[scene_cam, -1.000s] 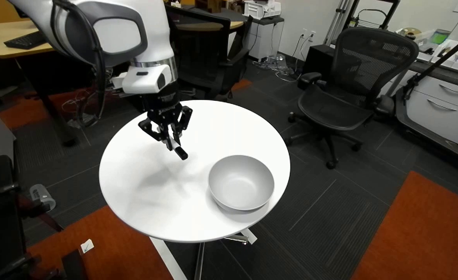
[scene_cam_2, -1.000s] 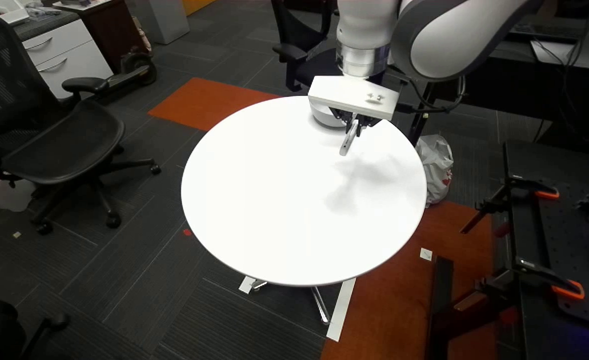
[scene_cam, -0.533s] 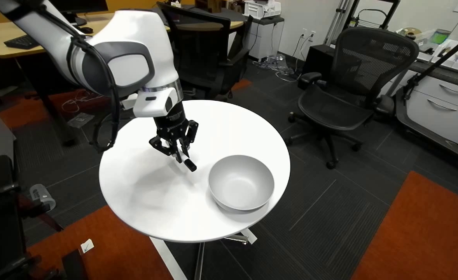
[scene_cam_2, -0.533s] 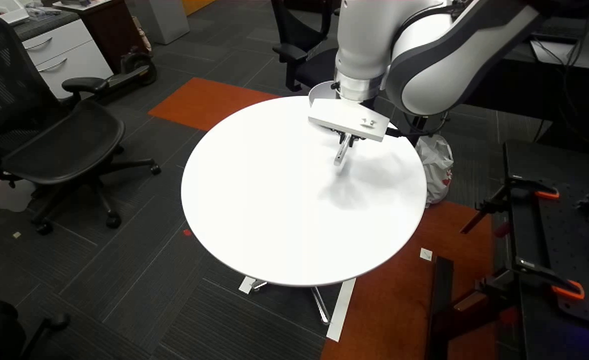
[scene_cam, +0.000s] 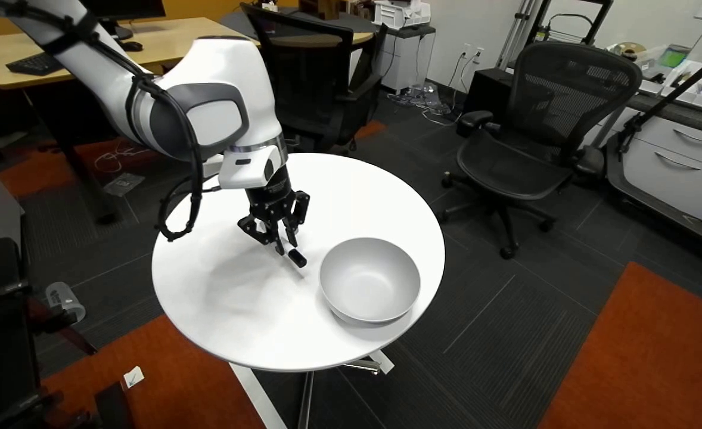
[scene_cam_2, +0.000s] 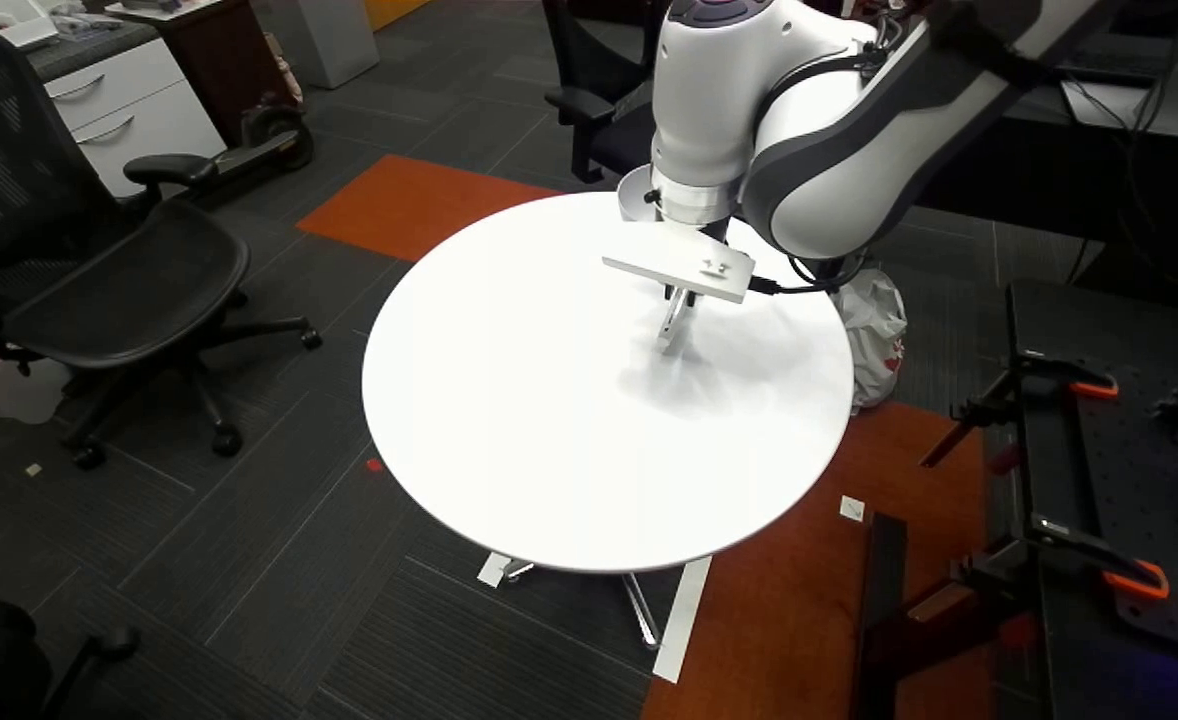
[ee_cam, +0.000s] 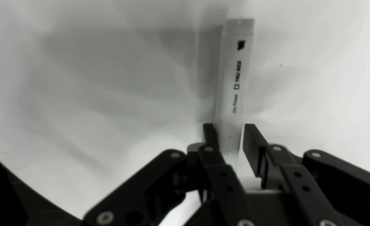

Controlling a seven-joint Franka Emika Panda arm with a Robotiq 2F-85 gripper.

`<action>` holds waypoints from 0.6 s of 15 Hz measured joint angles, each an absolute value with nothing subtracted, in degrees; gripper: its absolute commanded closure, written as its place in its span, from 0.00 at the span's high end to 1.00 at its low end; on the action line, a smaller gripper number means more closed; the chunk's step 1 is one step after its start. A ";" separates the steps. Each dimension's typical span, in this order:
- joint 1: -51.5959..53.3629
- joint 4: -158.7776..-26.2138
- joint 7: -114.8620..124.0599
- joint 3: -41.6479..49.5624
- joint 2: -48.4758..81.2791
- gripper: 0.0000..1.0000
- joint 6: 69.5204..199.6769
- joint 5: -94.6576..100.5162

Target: Remove the marker from the white bowl

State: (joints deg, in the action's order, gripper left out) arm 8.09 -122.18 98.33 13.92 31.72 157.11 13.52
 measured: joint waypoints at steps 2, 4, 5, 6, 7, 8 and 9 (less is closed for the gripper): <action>8.09 -121.79 98.32 14.02 31.99 0.75 157.10 13.21; 8.09 -121.40 98.31 14.18 32.14 0.91 157.10 12.93; 8.09 -121.20 98.31 14.26 32.18 0.98 157.10 12.77; 8.09 -121.02 98.31 14.36 32.19 1.00 157.10 12.64; 8.09 -120.86 98.30 14.46 32.18 1.00 157.10 12.45; 8.09 -120.72 98.29 14.57 32.19 1.00 157.10 12.21; 8.06 -120.61 98.24 14.60 32.19 1.00 157.10 11.93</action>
State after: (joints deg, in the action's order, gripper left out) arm 8.06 -120.61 98.24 14.60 32.19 157.10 11.93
